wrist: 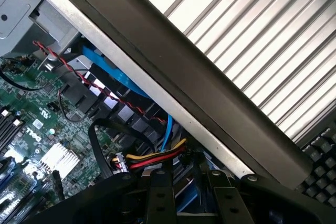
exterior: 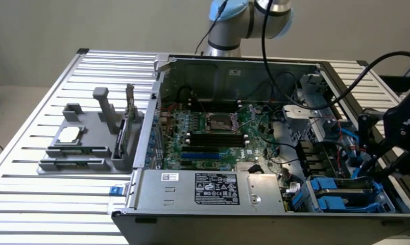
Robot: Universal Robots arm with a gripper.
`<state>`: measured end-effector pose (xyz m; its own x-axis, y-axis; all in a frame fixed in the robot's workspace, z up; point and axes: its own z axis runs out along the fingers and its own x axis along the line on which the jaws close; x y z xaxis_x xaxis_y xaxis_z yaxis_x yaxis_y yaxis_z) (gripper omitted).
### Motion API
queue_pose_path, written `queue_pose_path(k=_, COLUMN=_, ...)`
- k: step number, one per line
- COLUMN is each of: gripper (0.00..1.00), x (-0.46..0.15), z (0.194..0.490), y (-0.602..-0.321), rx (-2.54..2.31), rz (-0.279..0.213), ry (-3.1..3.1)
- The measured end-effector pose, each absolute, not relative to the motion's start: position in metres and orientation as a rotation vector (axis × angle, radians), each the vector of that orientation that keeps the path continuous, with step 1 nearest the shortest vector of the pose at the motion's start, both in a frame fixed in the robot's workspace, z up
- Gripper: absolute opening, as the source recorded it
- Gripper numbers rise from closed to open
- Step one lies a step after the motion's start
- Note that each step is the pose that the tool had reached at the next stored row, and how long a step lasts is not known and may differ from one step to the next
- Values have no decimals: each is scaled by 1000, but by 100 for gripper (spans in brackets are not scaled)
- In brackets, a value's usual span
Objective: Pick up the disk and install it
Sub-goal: 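Insert the first disk wire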
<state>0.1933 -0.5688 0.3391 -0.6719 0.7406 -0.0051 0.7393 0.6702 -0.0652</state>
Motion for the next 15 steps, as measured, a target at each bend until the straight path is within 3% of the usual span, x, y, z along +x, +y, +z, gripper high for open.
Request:
queue_pose_path(k=7, gripper=30, x=194, z=338, y=-569, rx=-1276, rz=106, ry=-2839)
queue_pose_path(k=9, gripper=28, x=194, z=338, y=-569, rx=-1279, rz=109, ry=-2836)
queue_pose_path(k=10, gripper=20, x=194, z=338, y=-569, rx=-1280, rz=111, ry=-2834)
queue_pose_path(k=15, gripper=20, x=194, z=338, y=-569, rx=-1286, rz=118, ry=-2825)
